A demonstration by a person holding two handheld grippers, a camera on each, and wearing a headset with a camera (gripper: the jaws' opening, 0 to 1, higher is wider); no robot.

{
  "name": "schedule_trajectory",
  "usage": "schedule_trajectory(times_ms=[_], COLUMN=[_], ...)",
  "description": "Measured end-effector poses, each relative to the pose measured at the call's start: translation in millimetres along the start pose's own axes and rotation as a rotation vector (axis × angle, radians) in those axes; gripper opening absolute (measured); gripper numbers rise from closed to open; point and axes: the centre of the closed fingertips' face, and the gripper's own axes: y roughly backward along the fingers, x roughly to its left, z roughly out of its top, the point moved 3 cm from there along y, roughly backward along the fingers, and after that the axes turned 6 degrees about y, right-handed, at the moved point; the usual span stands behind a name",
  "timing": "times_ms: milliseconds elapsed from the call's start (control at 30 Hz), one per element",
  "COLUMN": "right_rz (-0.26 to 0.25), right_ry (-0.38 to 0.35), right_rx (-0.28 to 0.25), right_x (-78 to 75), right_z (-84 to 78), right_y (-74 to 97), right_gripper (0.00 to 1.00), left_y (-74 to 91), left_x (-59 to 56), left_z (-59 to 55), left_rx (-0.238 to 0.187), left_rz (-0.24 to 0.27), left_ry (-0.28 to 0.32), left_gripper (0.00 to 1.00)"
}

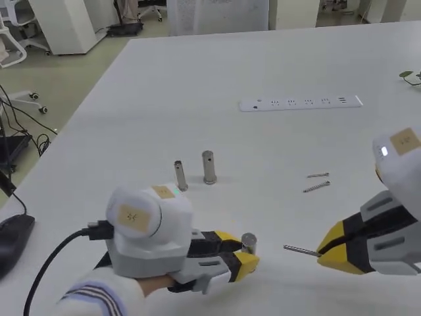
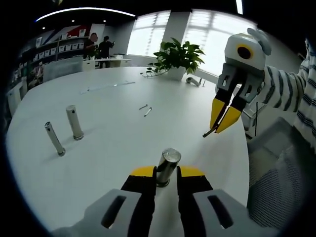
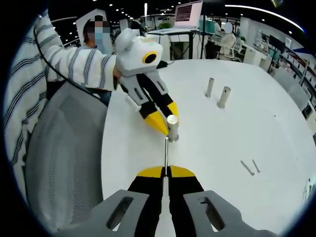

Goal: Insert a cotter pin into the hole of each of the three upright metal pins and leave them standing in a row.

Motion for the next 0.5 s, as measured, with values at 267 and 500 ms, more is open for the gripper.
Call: schedule_trajectory(times_ms=[267, 500], right_rz=[0.003, 0.007], right_ry=[0.002, 0.005], right_rx=[0.001, 0.003], right_x=[0.6, 0.0], right_z=[-0.4, -1.1], right_y=[-0.4, -1.1], right_gripper=[0.03, 0.03], left_y=[1.0, 1.1], left_x=[0.0, 0.4], left_z=[-0.2, -0.1], left_rx=[0.000, 0.009], left_rz=[0.011, 0.000], left_ry=[-0.017, -0.088], left_gripper=[0.13, 0.12])
